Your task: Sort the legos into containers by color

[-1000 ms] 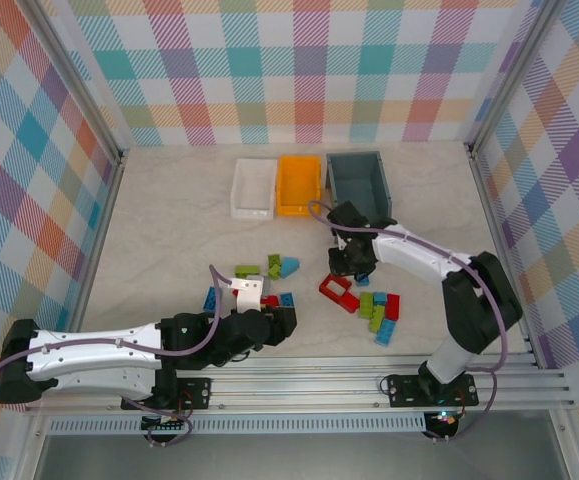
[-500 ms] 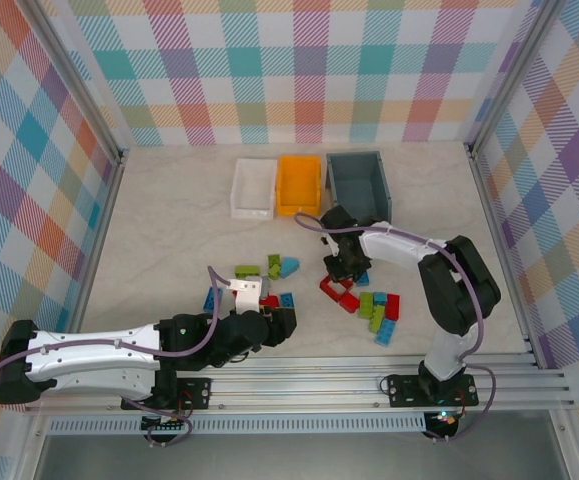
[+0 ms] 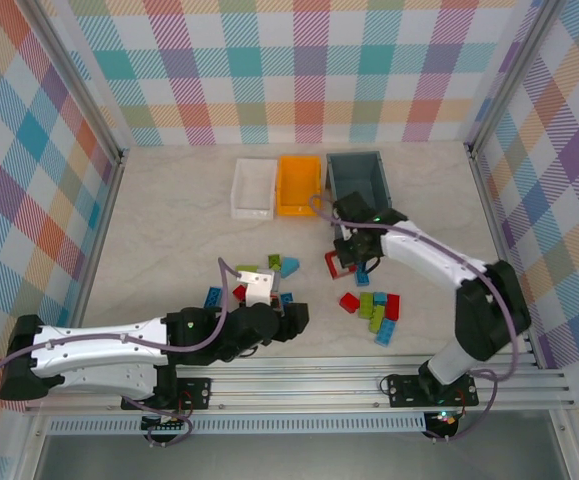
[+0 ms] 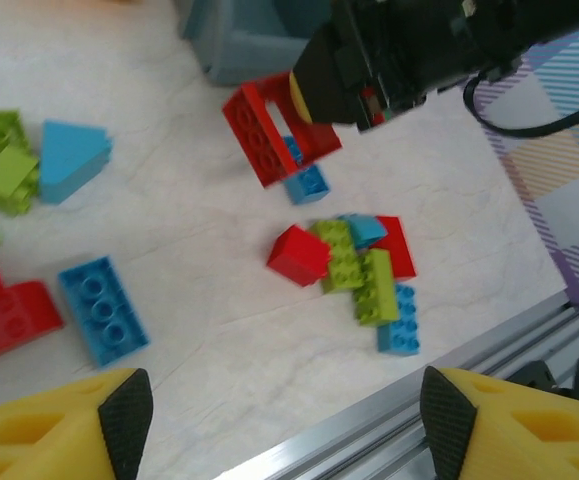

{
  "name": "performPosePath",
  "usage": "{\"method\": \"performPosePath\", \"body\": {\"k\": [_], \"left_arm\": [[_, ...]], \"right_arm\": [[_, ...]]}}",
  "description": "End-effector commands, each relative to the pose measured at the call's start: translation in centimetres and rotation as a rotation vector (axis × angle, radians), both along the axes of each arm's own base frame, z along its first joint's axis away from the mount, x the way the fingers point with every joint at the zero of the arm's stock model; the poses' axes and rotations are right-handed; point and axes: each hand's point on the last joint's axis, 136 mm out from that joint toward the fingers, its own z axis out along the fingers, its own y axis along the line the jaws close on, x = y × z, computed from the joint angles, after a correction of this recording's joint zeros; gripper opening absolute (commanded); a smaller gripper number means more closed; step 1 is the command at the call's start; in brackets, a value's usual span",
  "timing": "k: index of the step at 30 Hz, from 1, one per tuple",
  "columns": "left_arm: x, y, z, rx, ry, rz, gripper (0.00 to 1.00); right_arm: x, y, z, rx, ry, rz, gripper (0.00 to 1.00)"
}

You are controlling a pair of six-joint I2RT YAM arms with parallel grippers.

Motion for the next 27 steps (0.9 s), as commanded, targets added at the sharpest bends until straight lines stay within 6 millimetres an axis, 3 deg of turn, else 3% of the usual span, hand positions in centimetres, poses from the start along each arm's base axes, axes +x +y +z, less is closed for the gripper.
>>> {"method": "performPosePath", "body": {"k": [1,4,8,15,22,27], "left_arm": [[0.3,-1.5,2.7,0.026,-0.063,-0.030,0.75],[1.4,-2.8,3.8,0.038,-0.065,-0.043,0.76],[3.5,-3.9,4.5,0.042,-0.042,-0.044,0.76],[6.4,-5.2,5.6,0.047,-0.042,-0.052,0.76],[7.4,-4.7,5.0,0.061,-0.033,-0.030,0.76],[7.7,-3.7,4.7,0.098,-0.038,0.001,0.76]], "right_arm": [[2.9,-4.4,4.0,-0.027,-0.098,-0.189,0.00],[6.1,-6.3,4.8,-0.024,-0.124,-0.286,0.00],[10.4,-6.6,4.2,-0.004,-0.123,-0.338,0.00],[16.7,-4.8,2.3,0.005,-0.108,-0.335,0.00],[20.8,-4.0,-0.3,-0.017,-0.093,-0.335,0.01],[22.0,-3.6,-0.2,0.001,-0.078,-0.338,0.17]]}}
